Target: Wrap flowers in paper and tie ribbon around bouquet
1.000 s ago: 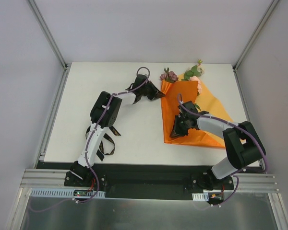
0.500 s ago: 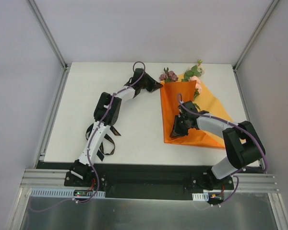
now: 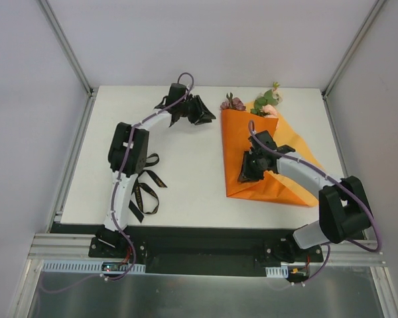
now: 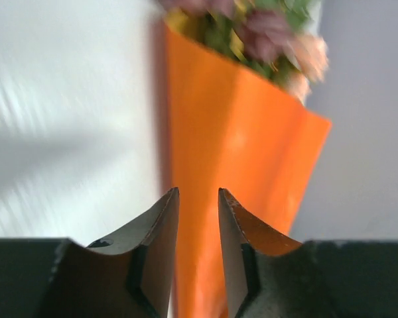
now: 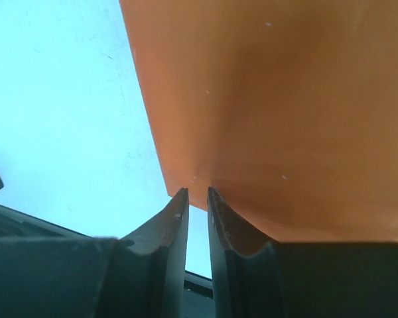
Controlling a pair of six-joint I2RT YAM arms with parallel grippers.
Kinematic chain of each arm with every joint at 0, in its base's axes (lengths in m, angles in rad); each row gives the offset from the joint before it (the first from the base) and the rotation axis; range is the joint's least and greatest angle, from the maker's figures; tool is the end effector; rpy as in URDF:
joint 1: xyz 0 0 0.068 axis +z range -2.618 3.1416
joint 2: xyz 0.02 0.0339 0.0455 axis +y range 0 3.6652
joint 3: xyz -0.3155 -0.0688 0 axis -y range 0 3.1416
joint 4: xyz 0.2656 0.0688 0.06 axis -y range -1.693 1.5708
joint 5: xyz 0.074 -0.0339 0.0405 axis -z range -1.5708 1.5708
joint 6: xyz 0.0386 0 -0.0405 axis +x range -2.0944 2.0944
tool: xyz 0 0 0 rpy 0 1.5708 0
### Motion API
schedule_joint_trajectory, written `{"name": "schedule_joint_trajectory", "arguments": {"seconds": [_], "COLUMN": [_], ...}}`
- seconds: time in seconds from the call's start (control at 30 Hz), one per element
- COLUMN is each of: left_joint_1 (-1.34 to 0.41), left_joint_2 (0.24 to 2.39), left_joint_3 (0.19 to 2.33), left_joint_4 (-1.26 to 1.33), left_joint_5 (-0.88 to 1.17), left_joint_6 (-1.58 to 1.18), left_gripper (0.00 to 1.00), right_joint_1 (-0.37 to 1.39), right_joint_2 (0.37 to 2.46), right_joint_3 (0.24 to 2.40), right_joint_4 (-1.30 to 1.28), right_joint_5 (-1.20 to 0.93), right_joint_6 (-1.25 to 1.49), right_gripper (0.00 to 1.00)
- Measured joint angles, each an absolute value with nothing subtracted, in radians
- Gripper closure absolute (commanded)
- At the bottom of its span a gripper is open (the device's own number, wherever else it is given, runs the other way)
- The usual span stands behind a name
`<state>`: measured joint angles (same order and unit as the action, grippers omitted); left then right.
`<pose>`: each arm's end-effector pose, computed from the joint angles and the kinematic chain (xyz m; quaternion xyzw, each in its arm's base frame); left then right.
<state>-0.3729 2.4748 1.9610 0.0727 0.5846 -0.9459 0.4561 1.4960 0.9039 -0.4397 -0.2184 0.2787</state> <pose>0.5740 -0.2474 0.1850 -0.0806 0.8195 -0.5064 0.2560 0.2725 0.1430 0.2338 -0.1138 0.9518 0.1931 0.2093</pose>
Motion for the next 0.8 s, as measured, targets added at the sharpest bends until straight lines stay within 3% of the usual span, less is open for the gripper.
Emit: {"name": "schedule_joint_trajectory", "arguments": {"seconds": [0.13,0.27,0.6,0.8], "left_joint_1": [-0.395,-0.484,-0.775,-0.784], "left_joint_2": [2.160,1.975,2.096,2.138], "left_joint_3": [1.684,1.544,1.409,1.372], "left_joint_4": [0.067,0.105,0.169,0.215], "left_joint_5": [0.656,0.708,0.775,0.777], "left_joint_6": [-0.842,-0.767,-0.744,-0.751], "left_gripper": [0.66,0.67,0.67,0.67], "right_joint_1": [0.440,0.396,0.350,0.295], "right_joint_2": [1.438,1.414,1.379,1.287], "right_joint_3": [0.893,0.846,0.730,0.665], "right_joint_4": [-0.479,-0.491,-0.511,-0.467], "right_joint_5": [-0.159,-0.124,-0.089,-0.158], "right_joint_6": [0.256,0.245,0.248,0.261], "right_gripper": [0.77,0.77,0.73,0.44]}}
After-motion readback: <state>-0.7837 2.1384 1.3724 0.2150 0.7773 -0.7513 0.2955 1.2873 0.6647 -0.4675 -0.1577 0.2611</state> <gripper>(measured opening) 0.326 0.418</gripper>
